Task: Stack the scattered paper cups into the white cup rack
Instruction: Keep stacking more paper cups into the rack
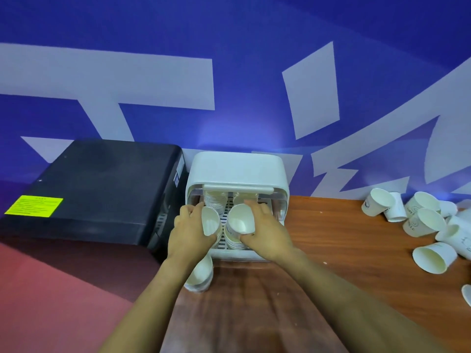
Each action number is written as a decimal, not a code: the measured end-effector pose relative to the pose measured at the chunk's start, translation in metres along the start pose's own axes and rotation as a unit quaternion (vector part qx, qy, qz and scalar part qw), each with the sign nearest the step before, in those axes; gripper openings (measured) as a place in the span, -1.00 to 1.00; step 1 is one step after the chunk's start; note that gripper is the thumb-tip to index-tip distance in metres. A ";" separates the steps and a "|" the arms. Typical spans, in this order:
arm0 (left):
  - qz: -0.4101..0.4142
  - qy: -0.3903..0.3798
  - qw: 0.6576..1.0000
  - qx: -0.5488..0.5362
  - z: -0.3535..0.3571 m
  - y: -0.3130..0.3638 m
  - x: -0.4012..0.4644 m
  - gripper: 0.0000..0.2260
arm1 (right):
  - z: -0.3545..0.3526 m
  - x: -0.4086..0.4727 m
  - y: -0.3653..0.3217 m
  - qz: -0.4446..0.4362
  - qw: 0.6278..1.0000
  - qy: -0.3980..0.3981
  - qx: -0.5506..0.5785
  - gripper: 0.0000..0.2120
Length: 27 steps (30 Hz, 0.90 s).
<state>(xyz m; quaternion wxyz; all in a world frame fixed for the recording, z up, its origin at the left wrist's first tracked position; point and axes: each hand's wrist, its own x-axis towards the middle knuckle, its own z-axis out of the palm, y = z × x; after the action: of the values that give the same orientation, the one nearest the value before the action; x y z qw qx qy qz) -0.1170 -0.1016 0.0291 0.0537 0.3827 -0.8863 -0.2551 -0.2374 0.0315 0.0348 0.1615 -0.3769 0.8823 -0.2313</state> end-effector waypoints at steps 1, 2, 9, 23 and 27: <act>-0.004 -0.006 1.000 0.000 0.002 -0.001 0.002 -0.37 | 0.003 0.002 0.001 0.003 1.000 -0.007 -0.001 -0.30; -0.007 -0.013 1.000 0.003 0.004 -0.002 0.004 -0.36 | 0.005 0.004 0.003 0.009 1.000 -0.013 -0.002 -0.29; -0.012 -0.082 0.996 0.028 0.025 -0.014 0.016 -0.20 | 0.023 0.010 0.020 0.037 0.994 -0.097 -0.035 -0.17; 0.009 -0.085 0.996 -0.005 0.018 -0.004 0.005 -0.24 | 0.015 0.004 0.041 0.053 0.988 -0.140 -0.038 -0.11; 0.061 -0.044 0.997 -0.023 0.007 0.009 -0.009 -0.37 | 0.005 -0.013 0.051 0.065 0.989 -0.127 -0.025 -0.23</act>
<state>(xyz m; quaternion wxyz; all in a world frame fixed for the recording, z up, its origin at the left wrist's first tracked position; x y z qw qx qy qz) -0.1186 -0.0869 0.0280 0.0393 0.3150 -0.9034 -0.2883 -0.2568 0.0707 0.0048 0.2771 -0.3488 0.8829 -0.1484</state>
